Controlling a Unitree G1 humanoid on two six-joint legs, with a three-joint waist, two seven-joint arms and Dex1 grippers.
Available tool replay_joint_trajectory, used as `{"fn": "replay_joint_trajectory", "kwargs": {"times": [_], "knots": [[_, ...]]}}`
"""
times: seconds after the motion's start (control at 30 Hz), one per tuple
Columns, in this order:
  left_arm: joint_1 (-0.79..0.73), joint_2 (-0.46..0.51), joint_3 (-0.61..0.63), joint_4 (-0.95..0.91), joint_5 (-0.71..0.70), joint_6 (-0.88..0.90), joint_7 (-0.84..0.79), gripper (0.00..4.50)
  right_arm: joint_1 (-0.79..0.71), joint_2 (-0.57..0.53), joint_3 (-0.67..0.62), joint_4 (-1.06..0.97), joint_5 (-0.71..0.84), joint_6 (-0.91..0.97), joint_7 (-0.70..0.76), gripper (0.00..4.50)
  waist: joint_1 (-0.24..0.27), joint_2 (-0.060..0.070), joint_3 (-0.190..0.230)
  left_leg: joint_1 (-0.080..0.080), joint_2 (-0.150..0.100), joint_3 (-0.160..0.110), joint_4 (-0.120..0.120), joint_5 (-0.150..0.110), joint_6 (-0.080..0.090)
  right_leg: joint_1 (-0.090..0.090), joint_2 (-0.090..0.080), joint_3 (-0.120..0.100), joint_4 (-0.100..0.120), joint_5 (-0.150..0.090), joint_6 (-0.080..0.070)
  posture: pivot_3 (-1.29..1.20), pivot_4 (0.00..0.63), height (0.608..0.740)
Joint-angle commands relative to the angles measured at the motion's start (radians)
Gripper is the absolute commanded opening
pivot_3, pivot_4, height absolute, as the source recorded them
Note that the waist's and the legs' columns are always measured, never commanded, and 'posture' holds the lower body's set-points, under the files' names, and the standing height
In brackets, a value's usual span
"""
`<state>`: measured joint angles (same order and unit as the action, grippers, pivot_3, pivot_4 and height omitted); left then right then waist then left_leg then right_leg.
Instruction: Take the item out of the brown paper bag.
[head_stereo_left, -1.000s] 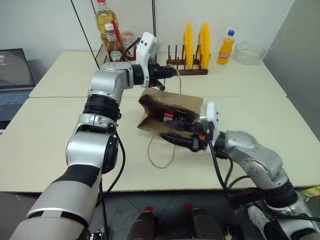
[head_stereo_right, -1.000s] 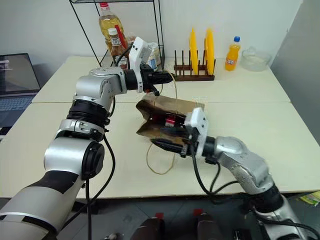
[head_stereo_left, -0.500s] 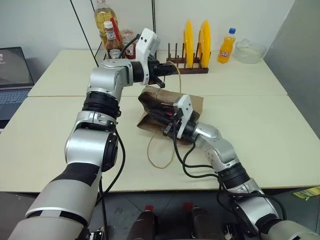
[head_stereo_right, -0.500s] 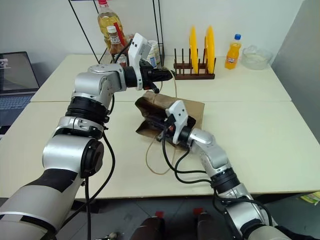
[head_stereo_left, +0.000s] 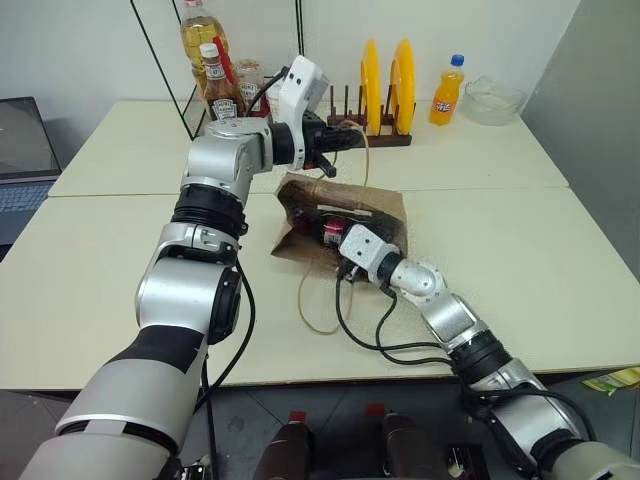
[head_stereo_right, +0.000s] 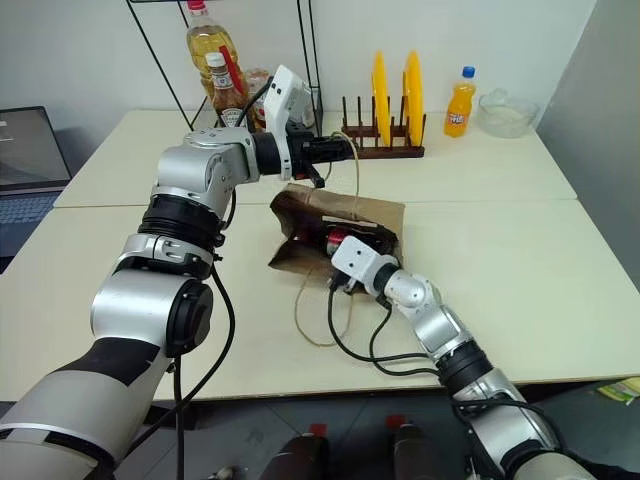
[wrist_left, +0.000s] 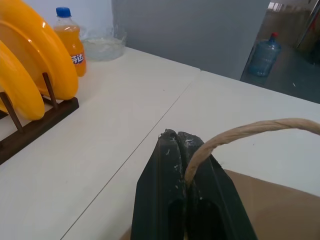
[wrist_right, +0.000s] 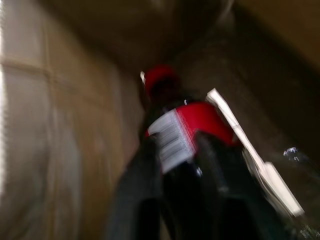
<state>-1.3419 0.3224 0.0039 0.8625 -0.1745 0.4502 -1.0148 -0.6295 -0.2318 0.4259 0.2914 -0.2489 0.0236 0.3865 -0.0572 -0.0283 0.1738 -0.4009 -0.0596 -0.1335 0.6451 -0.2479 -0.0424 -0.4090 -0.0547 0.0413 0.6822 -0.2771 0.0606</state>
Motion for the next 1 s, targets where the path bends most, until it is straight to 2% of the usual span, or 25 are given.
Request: {"fn": "replay_joint_trajectory", "kwargs": {"times": [0.03,0.23,0.53,0.73,0.87,1.0], "knots": [[-0.030,-0.001,-0.003,-0.019,-0.001,-0.023,-0.007,0.00,-0.032,-0.024,0.015,-0.017,-0.080,0.018,0.001,2.40,0.000,0.000,0.000,0.000,0.000,0.000,0.000,0.000,0.000,0.000,0.000,0.000,0.000,0.000,0.000,0.00,0.150,0.740],[-0.025,0.006,-0.004,-0.031,-0.002,-0.028,-0.021,0.00,-0.062,-0.044,0.051,0.013,-0.147,0.055,0.075,4.48,0.000,0.000,0.000,0.000,0.000,0.000,0.000,0.000,0.000,0.001,0.000,0.000,0.000,0.000,0.000,0.00,0.150,0.740],[0.000,0.024,-0.005,-0.063,-0.001,-0.020,-0.032,0.00,-0.183,-0.048,0.101,0.314,-0.246,0.001,0.054,4.48,-0.001,0.000,0.000,0.002,0.000,0.000,0.001,0.000,0.000,0.003,0.000,0.000,0.000,0.000,0.000,0.00,0.150,0.740],[-0.002,0.033,-0.005,-0.066,0.002,-0.020,-0.027,0.00,-0.231,-0.044,0.081,0.404,-0.225,-0.050,0.054,4.48,0.000,0.000,-0.001,0.003,0.000,-0.001,0.001,0.000,0.000,0.004,0.000,-0.001,0.000,0.000,-0.001,0.00,0.150,0.740],[-0.003,0.029,-0.007,-0.070,0.001,-0.019,-0.023,0.00,-0.229,-0.038,0.066,0.386,-0.203,-0.084,0.066,3.29,0.000,0.000,-0.001,0.003,0.000,-0.001,0.001,0.000,0.000,0.004,0.000,-0.001,0.000,0.001,-0.001,0.00,0.150,0.740],[-0.012,0.025,-0.006,-0.048,0.005,-0.033,-0.014,0.00,-0.220,-0.031,0.030,0.293,-0.177,-0.085,0.065,3.22,0.000,0.000,-0.001,0.002,0.000,-0.001,0.001,0.000,0.000,0.003,0.000,-0.001,0.001,0.001,-0.001,0.00,0.150,0.740]]}}
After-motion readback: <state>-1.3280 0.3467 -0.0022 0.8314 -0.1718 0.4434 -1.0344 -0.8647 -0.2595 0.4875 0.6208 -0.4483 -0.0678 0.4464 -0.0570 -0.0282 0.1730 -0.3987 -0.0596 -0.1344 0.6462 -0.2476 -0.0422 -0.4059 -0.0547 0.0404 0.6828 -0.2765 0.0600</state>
